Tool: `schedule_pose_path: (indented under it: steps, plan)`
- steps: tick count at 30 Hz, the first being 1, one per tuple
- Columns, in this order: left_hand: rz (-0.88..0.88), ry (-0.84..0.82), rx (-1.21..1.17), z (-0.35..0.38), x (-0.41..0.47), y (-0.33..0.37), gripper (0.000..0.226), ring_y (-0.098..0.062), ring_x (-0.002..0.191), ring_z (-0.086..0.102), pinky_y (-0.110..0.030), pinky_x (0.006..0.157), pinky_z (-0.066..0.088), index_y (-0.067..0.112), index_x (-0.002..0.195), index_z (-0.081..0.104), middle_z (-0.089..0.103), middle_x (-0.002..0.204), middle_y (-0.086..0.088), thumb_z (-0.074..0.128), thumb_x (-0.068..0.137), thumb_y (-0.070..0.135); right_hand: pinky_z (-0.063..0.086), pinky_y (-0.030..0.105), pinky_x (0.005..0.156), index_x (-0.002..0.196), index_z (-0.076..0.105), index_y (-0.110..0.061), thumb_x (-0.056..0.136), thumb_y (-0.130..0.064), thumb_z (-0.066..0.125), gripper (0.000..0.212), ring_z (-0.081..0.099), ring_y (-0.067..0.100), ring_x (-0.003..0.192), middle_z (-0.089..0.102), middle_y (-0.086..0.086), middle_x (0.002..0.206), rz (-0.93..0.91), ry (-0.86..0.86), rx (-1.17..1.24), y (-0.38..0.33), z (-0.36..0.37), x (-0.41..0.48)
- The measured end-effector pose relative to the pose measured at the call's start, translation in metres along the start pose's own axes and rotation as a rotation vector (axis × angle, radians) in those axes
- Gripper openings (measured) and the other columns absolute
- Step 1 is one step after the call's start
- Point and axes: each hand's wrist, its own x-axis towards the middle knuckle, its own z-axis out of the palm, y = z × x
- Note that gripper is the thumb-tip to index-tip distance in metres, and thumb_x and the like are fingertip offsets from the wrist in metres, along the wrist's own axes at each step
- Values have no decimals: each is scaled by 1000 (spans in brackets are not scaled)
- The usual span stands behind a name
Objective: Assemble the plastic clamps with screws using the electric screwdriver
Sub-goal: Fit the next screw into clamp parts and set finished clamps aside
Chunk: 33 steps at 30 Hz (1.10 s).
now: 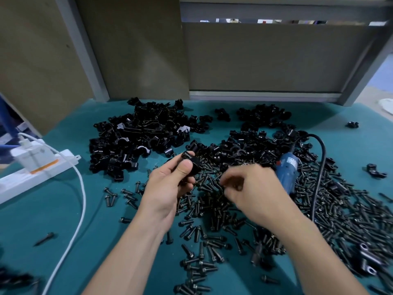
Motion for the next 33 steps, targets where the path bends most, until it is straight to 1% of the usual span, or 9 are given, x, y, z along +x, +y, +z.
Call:
schedule_pose_path:
  steps: [3, 8, 14, 17, 19, 22, 24, 29, 33]
  plan:
    - [-17, 17, 30, -2, 1, -2, 16, -6, 60, 58, -16, 56, 53, 25, 97, 85, 72, 85, 6, 73, 87, 22, 53, 32, 82, 99, 67, -35, 91, -25, 72, 14, 65, 17, 83, 67, -13, 87, -65, -209, -164, -3, 10, -2]
    - [-8, -14, 101, -1, 1, -7, 18, -6, 58, 58, -17, 54, 51, 21, 106, 81, 73, 81, 8, 71, 91, 22, 58, 39, 72, 82, 55, -34, 91, -20, 70, 23, 64, 22, 75, 64, -4, 75, -50, -292, -133, -1, 15, 0]
    - [1, 1, 85, -1, -1, -6, 21, -12, 62, 69, -17, 52, 52, 15, 108, 80, 81, 103, -4, 65, 99, 27, 57, 38, 66, 79, 62, -24, 94, -20, 71, 17, 54, 14, 56, 60, -6, 61, -12, -247, -60, 0, 17, -1]
    - [19, 18, 75, -2, 0, -5, 18, -15, 57, 67, -17, 49, 50, 17, 101, 82, 81, 98, -5, 65, 99, 25, 48, 22, 49, 86, 62, -27, 99, -17, 63, 17, 54, 7, 51, 66, -8, 64, 32, -84, 131, 0, 12, 0]
    - [41, 17, 100, -4, 1, -3, 21, -14, 56, 66, -17, 49, 50, 21, 93, 85, 81, 97, -4, 65, 99, 24, 40, 14, 47, 87, 60, -26, 99, -13, 57, 18, 56, 5, 49, 71, -12, 65, 54, -19, 322, -1, 6, 1]
    - [68, 16, 141, -7, 2, 1, 23, -11, 56, 65, -16, 51, 50, 30, 87, 86, 81, 92, -1, 67, 98, 24, 44, 23, 53, 84, 57, -14, 96, -2, 50, 18, 66, 16, 57, 77, 8, 76, 150, -77, 864, -5, 1, -1]
    - [79, 9, 167, -10, 4, 1, 19, -11, 55, 64, -17, 51, 50, 24, 89, 85, 80, 89, -2, 68, 97, 21, 45, 24, 51, 80, 59, -18, 97, -5, 53, 22, 64, 19, 57, 75, 13, 78, 205, -100, 1174, -9, 1, -4]
    - [135, -155, 331, -6, 0, -5, 16, -17, 61, 64, -20, 53, 51, 21, 100, 84, 80, 95, -16, 75, 91, 11, 49, 24, 55, 80, 66, -18, 102, -13, 60, 24, 63, 17, 57, 71, 11, 75, 177, 18, 1236, -11, 6, -4]
    - [164, -253, 368, -2, -3, -8, 31, -14, 64, 65, -21, 57, 53, 31, 99, 85, 80, 89, -7, 73, 92, 3, 53, 22, 57, 91, 73, -12, 100, -5, 62, 15, 70, 16, 66, 75, 10, 80, 142, 13, 1298, -11, 8, -3]
